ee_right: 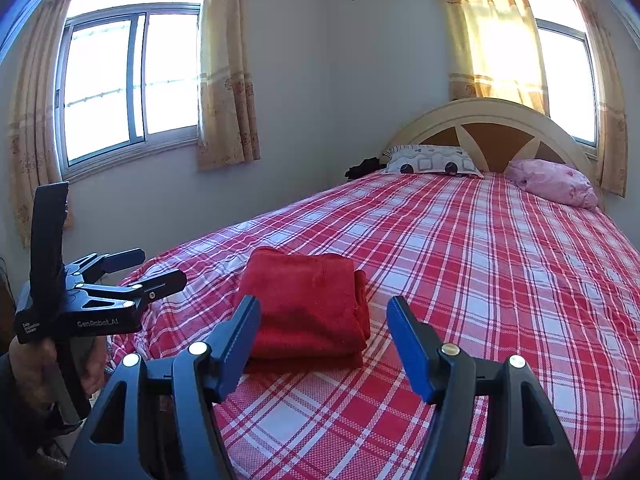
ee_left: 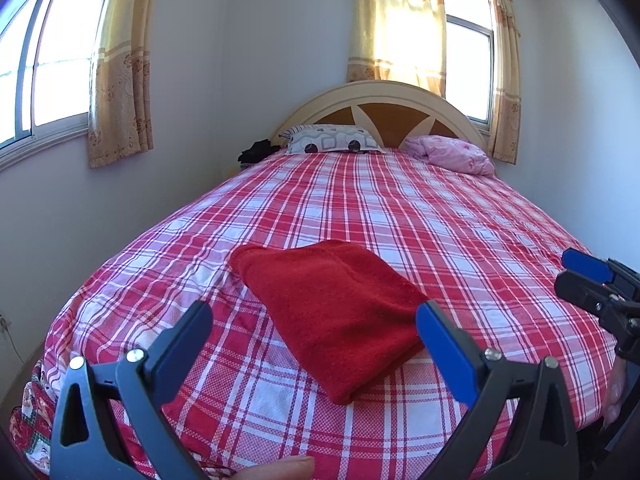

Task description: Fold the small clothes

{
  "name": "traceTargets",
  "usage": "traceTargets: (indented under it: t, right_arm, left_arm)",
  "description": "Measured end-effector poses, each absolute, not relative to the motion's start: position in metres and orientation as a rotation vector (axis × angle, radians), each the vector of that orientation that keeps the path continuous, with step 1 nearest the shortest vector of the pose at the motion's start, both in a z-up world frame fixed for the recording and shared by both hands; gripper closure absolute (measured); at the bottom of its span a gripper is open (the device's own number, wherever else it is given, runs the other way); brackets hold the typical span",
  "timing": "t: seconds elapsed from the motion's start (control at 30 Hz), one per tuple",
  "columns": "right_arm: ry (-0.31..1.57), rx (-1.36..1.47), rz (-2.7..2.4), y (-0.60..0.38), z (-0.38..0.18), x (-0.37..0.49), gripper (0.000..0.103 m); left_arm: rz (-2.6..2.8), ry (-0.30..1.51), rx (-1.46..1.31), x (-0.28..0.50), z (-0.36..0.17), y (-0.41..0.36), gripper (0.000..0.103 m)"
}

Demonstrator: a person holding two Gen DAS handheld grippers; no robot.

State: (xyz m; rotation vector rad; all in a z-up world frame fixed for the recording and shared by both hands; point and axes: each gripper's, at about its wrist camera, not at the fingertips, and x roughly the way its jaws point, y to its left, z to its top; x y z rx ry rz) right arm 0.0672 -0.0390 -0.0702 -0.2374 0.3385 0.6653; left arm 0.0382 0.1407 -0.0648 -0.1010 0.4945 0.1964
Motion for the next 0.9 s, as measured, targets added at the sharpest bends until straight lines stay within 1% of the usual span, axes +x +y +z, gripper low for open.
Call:
traceTargets:
  t: [0.9]
  right_arm:
    - [0.33,-0.243,0.676,-0.0371,-0.0741,0.0624,0.037]
  left_arm:
    - [0.196,0.494,-0.085,0.0399,-0.0646,0.1404,0.0]
